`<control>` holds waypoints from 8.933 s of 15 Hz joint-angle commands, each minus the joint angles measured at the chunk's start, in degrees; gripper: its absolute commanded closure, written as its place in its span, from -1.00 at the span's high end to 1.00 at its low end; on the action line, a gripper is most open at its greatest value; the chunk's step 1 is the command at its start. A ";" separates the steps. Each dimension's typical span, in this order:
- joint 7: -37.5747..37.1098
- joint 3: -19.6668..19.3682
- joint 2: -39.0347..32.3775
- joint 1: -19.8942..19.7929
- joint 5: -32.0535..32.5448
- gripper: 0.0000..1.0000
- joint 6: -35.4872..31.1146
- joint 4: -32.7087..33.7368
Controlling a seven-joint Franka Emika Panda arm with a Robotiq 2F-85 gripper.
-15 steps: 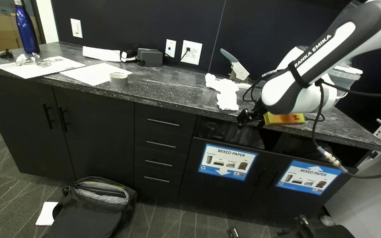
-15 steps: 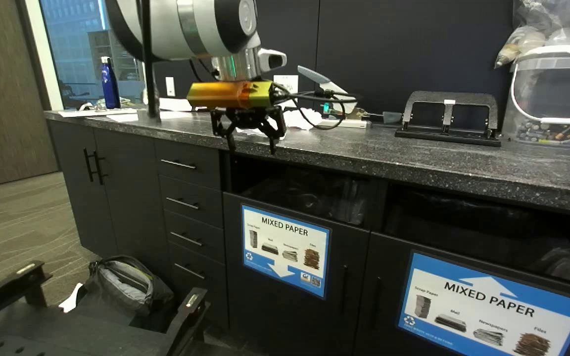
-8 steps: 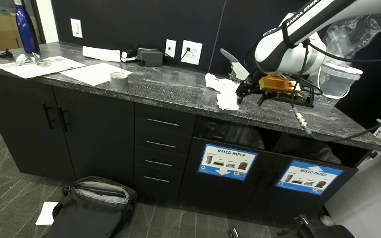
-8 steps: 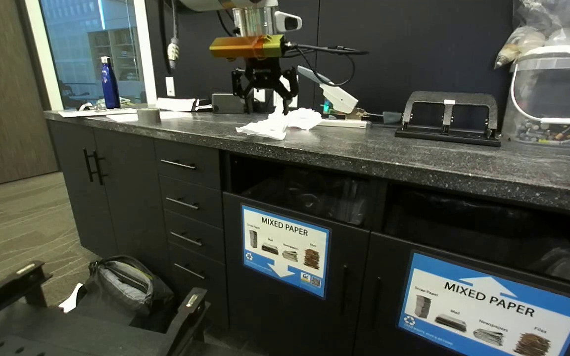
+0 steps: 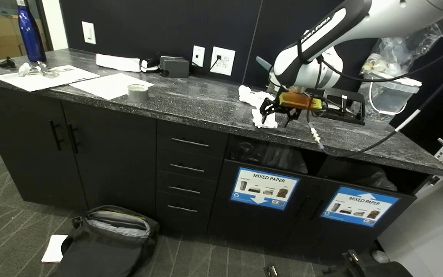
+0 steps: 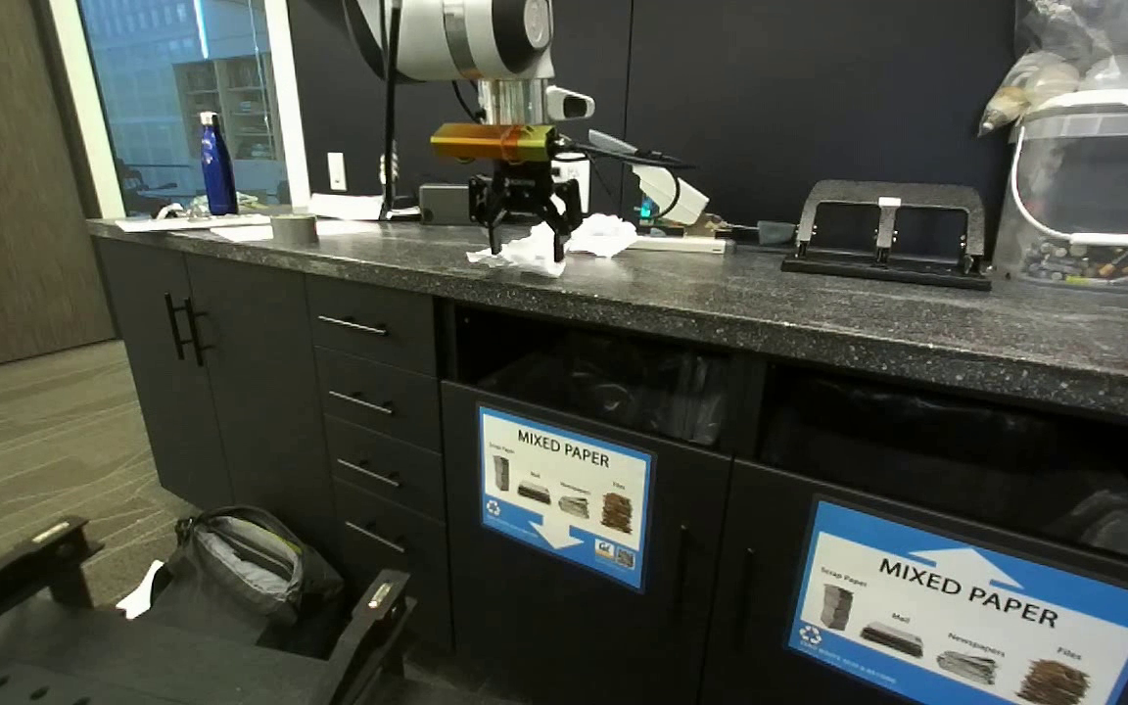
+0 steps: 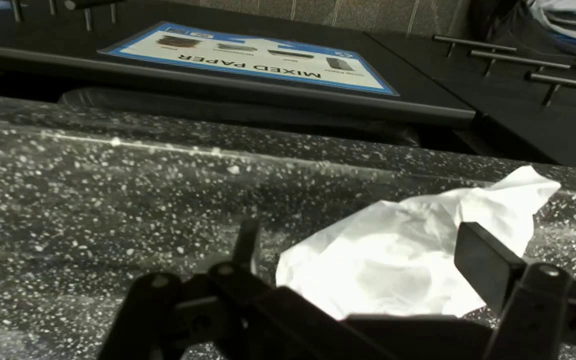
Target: Put the papers in the bon to the left
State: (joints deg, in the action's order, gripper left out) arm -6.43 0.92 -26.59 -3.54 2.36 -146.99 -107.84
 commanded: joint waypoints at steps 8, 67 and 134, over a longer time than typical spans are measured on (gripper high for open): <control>-1.91 -2.46 -6.78 3.81 -0.13 1.00 9.31 15.34; 31.01 26.89 -26.30 -29.50 -17.40 -0.64 -76.27 -19.59; -11.25 -1.31 -31.03 0.05 -12.59 1.00 4.69 53.29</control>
State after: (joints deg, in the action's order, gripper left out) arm -9.72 3.15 -51.02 -6.78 -10.11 -141.07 -65.86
